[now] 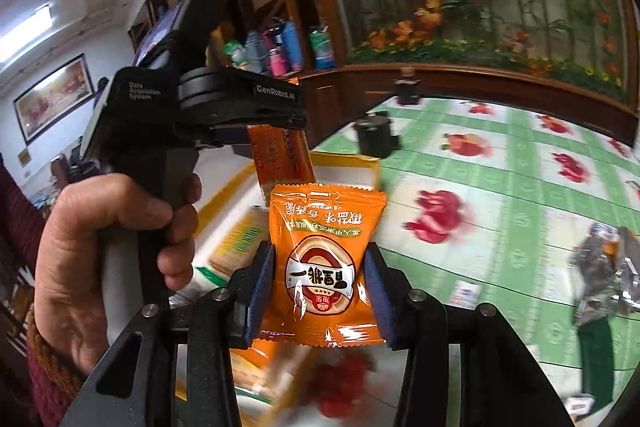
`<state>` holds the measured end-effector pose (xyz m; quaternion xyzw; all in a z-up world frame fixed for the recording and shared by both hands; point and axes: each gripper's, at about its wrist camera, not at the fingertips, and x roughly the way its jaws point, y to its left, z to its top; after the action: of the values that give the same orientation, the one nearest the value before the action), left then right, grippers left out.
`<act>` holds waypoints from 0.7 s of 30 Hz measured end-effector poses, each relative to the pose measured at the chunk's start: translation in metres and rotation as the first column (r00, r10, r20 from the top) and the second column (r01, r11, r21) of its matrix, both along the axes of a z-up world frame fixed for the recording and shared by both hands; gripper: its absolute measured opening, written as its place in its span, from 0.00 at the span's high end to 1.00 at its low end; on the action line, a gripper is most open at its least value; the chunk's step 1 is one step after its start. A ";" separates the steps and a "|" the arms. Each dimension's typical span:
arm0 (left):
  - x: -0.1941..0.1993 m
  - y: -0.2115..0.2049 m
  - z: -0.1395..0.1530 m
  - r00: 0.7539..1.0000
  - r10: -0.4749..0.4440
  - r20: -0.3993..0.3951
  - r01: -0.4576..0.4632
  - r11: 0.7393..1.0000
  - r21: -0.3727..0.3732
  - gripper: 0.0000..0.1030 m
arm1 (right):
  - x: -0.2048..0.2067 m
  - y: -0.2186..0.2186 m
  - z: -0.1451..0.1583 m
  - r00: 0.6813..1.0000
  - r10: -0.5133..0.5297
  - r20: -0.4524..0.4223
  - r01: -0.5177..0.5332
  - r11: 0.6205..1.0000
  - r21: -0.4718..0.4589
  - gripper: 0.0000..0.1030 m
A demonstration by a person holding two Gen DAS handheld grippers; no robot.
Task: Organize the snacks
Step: 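Carry both held snacks over the white tray, lower them and open both tools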
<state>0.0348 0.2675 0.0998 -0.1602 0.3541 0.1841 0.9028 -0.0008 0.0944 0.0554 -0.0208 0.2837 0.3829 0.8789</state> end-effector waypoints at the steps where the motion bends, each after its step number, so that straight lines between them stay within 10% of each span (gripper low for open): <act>1: -0.001 0.006 -0.004 1.000 0.011 -0.018 -0.011 1.000 0.001 0.49 | -0.001 0.004 0.000 1.000 0.006 -0.004 -0.006 1.000 0.001 0.53; 21: 0.022 0.025 -0.049 0.986 0.043 -0.162 -0.050 0.998 -0.041 0.48 | 0.003 0.059 -0.036 0.992 0.083 -0.098 -0.093 0.990 -0.110 0.52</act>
<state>0.0571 0.2925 0.0513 -0.1732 0.4263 0.2096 0.8628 0.0024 0.1534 0.0189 -0.0656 0.3448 0.4050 0.8443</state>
